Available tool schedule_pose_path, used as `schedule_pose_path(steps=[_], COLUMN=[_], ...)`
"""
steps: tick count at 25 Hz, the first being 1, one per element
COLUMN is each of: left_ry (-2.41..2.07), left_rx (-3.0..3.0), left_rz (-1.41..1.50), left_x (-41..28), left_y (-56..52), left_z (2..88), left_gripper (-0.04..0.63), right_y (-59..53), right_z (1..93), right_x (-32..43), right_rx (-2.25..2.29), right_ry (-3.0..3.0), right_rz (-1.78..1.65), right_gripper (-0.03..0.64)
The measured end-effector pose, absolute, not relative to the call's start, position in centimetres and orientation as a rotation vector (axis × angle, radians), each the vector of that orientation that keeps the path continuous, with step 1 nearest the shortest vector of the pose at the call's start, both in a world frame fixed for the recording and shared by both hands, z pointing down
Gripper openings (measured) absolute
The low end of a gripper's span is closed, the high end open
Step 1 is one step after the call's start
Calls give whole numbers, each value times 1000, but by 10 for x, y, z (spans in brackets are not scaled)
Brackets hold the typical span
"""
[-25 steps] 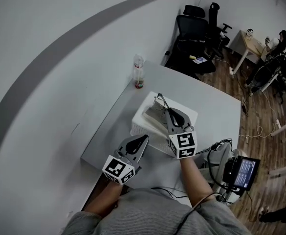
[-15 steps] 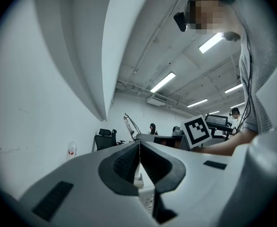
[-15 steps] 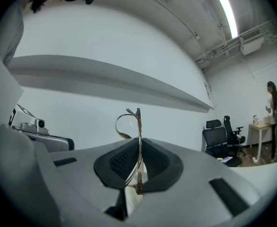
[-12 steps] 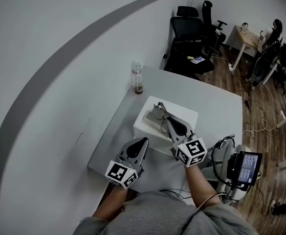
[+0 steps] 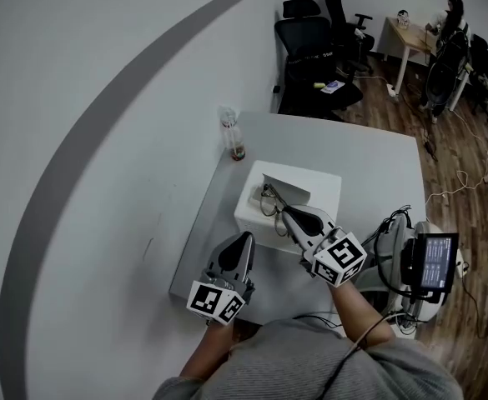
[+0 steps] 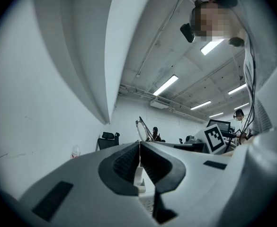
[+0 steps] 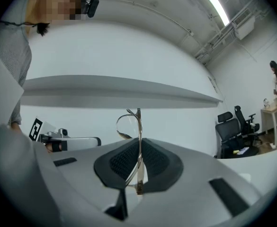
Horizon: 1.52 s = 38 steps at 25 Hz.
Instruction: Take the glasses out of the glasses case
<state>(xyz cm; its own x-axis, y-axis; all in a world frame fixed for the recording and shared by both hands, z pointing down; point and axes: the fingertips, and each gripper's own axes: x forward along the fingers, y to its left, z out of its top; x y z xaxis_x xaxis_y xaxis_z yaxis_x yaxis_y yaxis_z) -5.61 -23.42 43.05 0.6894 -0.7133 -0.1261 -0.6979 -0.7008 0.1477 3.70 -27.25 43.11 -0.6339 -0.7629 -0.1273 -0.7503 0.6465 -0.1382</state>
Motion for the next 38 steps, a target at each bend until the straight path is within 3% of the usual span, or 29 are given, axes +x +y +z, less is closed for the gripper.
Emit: schedule_pose_path(steps=[38], left_ry=[-1153], left_rx=[2827], left_rz=[-221], left_x=[-46], left_y=[-232], left_z=[433], left_gripper=[12], right_y=[-253], right_z=[431], right_x=[42], right_rx=[-1315], right_ry=[2666], right_rz=[-96], right_gripper=[26])
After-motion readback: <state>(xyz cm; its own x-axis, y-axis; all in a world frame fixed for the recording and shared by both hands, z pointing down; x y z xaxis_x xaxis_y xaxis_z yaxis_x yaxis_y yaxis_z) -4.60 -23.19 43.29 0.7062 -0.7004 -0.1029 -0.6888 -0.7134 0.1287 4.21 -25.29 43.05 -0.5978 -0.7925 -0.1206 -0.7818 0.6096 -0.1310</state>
